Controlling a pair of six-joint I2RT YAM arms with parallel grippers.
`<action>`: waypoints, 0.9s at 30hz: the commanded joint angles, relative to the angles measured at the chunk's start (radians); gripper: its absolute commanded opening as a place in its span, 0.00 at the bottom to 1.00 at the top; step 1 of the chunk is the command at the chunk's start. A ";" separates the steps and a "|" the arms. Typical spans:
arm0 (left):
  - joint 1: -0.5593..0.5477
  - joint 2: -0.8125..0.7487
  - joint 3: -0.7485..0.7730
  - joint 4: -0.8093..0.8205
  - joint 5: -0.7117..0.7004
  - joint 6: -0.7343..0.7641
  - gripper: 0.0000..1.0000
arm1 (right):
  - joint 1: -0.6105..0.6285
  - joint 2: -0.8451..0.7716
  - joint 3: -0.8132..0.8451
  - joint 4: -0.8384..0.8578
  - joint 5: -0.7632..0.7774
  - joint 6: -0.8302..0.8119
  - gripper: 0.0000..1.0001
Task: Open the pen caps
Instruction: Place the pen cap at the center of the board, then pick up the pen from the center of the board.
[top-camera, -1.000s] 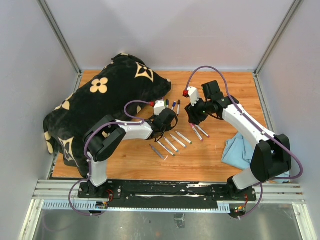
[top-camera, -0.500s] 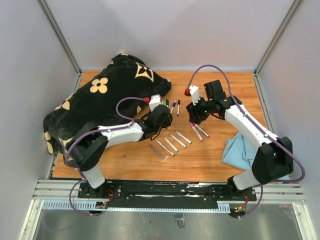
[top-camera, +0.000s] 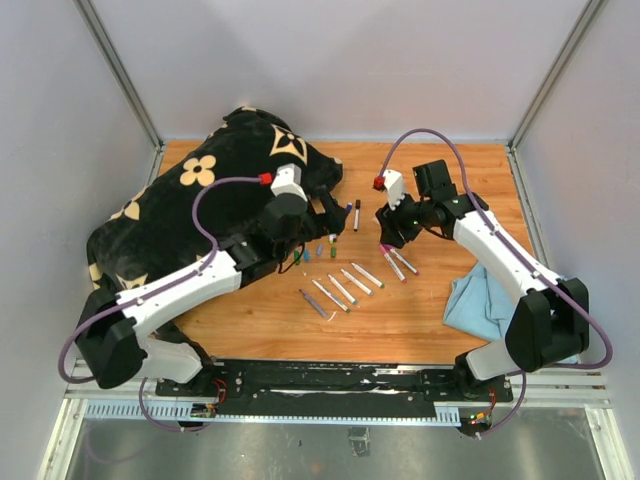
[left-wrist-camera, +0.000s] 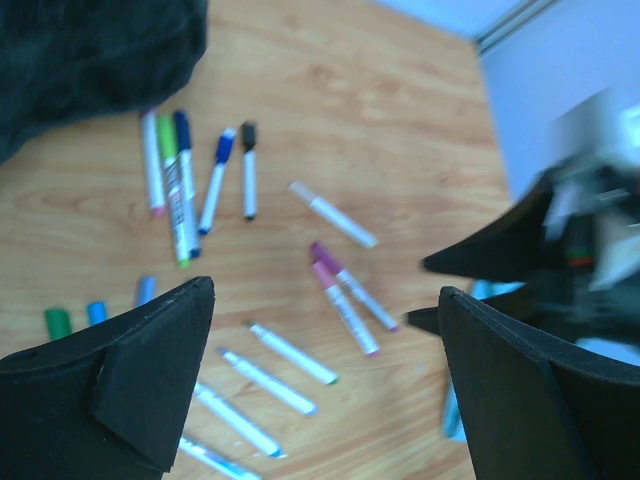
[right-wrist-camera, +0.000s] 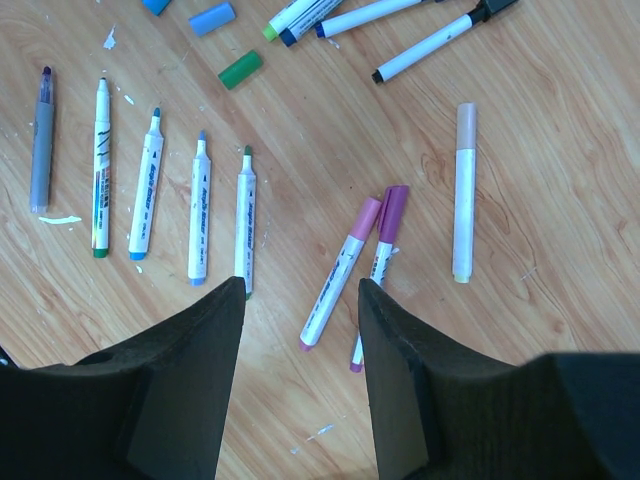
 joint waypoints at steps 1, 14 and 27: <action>-0.010 -0.088 0.146 -0.145 -0.030 -0.045 0.99 | -0.029 -0.032 -0.013 -0.009 -0.020 -0.001 0.50; -0.080 -0.218 0.305 -0.190 -0.026 -0.147 0.99 | -0.110 -0.041 -0.018 -0.009 -0.047 -0.026 0.51; -0.092 -0.219 0.359 -0.199 0.018 -0.134 0.99 | -0.140 -0.036 -0.021 -0.011 -0.067 -0.034 0.51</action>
